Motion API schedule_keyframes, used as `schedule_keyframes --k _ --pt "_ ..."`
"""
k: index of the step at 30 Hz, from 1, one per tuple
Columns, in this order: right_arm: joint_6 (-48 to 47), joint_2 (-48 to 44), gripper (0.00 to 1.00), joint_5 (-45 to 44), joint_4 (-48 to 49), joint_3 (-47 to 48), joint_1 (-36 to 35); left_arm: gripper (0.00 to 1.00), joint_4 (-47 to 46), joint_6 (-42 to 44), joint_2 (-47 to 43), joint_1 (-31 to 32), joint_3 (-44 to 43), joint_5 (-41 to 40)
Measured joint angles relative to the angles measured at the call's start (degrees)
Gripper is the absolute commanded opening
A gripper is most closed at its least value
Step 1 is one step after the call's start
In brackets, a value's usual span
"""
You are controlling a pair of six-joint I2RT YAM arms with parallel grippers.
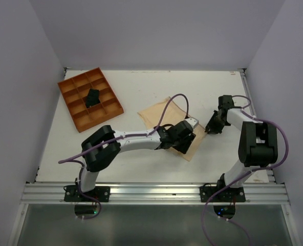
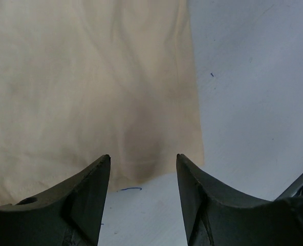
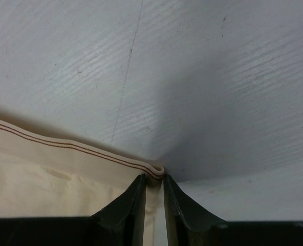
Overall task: Roll the underwear
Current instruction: Fold the underwear
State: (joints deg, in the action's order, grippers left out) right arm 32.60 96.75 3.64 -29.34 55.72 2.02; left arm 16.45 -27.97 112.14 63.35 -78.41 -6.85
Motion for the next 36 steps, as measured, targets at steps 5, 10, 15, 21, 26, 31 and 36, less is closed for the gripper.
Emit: schedule_keyframes --k 5,10,15,21,26,31,36 --pt "-0.31 -0.04 0.12 0.66 0.92 -0.52 0.07 0.59 -0.96 -0.02 2.27 1.29 -2.99 -0.87" --pt "-0.24 -0.46 0.10 1.66 2.01 -1.31 0.28 0.59 -2.08 0.02 2.40 3.52 -3.02 -0.92" --pt "0.02 -1.33 0.09 2.47 3.30 -2.56 0.28 0.59 -2.23 -0.02 3.39 5.97 -3.02 -1.09" --pt "0.39 -1.40 0.06 3.45 3.37 -2.69 0.26 0.57 -2.14 -1.01 6.49 7.23 -3.02 -1.60" --pt "0.39 -1.40 0.03 3.61 3.34 -2.71 0.24 0.49 -2.67 -1.77 7.19 7.50 -3.02 -3.10" --pt "0.39 -1.77 0.00 3.72 3.34 -3.10 0.24 0.22 -2.67 -3.23 7.65 7.76 -3.17 -5.31" --pt "0.39 -2.56 0.00 3.61 2.29 -3.58 0.26 0.00 -0.72 -4.48 8.63 8.50 -5.20 -5.97"
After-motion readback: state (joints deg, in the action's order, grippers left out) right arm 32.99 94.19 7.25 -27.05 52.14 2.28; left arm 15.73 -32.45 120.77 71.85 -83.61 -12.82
